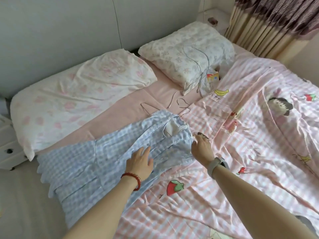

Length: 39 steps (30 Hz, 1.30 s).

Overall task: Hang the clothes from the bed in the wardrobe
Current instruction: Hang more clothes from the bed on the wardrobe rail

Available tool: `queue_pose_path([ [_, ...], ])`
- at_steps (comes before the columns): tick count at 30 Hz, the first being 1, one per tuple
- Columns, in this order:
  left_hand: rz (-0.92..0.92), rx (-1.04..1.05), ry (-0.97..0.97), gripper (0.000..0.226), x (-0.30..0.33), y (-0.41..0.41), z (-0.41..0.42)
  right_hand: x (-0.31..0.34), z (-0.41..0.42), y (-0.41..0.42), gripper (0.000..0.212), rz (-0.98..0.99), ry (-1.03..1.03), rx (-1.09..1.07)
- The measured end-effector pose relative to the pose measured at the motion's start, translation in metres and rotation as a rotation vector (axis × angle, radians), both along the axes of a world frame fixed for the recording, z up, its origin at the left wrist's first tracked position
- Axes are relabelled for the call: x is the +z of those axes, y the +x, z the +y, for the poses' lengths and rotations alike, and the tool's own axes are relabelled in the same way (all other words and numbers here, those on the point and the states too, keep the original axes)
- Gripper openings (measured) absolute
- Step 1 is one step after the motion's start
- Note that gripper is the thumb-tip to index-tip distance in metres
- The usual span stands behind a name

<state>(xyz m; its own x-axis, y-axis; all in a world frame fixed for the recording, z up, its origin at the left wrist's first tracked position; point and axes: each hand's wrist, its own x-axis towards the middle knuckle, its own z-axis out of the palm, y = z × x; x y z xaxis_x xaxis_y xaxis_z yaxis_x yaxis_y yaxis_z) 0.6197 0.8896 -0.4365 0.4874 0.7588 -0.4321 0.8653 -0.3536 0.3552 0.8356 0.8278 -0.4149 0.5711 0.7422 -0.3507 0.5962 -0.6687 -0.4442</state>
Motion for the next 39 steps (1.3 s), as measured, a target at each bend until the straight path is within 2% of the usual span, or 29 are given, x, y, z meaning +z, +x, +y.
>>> queue_pose_path([
  [4,0.021,-0.090,-0.157,0.052,-0.065,0.009,-0.011,-0.053,0.022,0.017,0.045,0.072,-0.089,-0.065],
  [9,0.044,-0.158,-0.199,0.052,-0.100,0.009,-0.025,-0.075,0.046,0.014,0.040,-0.102,-0.173,-0.141],
  [12,0.073,-0.177,-0.205,0.052,-0.096,0.009,-0.021,-0.074,0.063,0.006,0.041,0.005,-0.191,-0.212],
  [14,0.097,-0.230,-0.199,0.049,-0.091,0.008,-0.017,-0.071,0.070,0.004,0.046,0.048,-0.209,-0.202],
  [16,0.111,-0.276,-0.206,0.045,-0.084,0.007,-0.016,-0.065,0.069,0.003,0.043,0.117,-0.180,-0.179],
  [19,0.035,-0.172,-0.245,0.048,-0.068,0.000,-0.019,-0.045,0.054,-0.004,0.034,0.174,-0.096,-0.299],
  [21,-0.055,-0.054,-0.259,0.051,-0.052,-0.009,-0.021,-0.030,0.034,-0.013,0.033,0.121,-0.022,-0.329],
  [24,-0.108,0.036,-0.197,0.053,-0.024,-0.027,-0.020,-0.015,0.000,-0.034,0.031,-0.049,0.073,-0.257],
  [28,-0.145,0.098,-0.057,0.050,0.021,-0.056,-0.019,0.001,-0.044,-0.068,0.028,-0.175,0.064,-0.134],
  [32,-0.210,0.156,0.073,0.051,0.067,-0.087,-0.031,0.035,-0.080,-0.109,0.018,-0.025,0.257,0.128],
  [36,-0.367,0.297,0.147,0.057,0.109,-0.119,-0.057,0.078,-0.107,-0.154,0.016,-0.034,0.428,0.411],
  [39,-0.457,0.424,0.317,0.058,0.146,-0.156,-0.075,0.117,-0.115,-0.184,0.022,-0.007,0.576,0.583],
])
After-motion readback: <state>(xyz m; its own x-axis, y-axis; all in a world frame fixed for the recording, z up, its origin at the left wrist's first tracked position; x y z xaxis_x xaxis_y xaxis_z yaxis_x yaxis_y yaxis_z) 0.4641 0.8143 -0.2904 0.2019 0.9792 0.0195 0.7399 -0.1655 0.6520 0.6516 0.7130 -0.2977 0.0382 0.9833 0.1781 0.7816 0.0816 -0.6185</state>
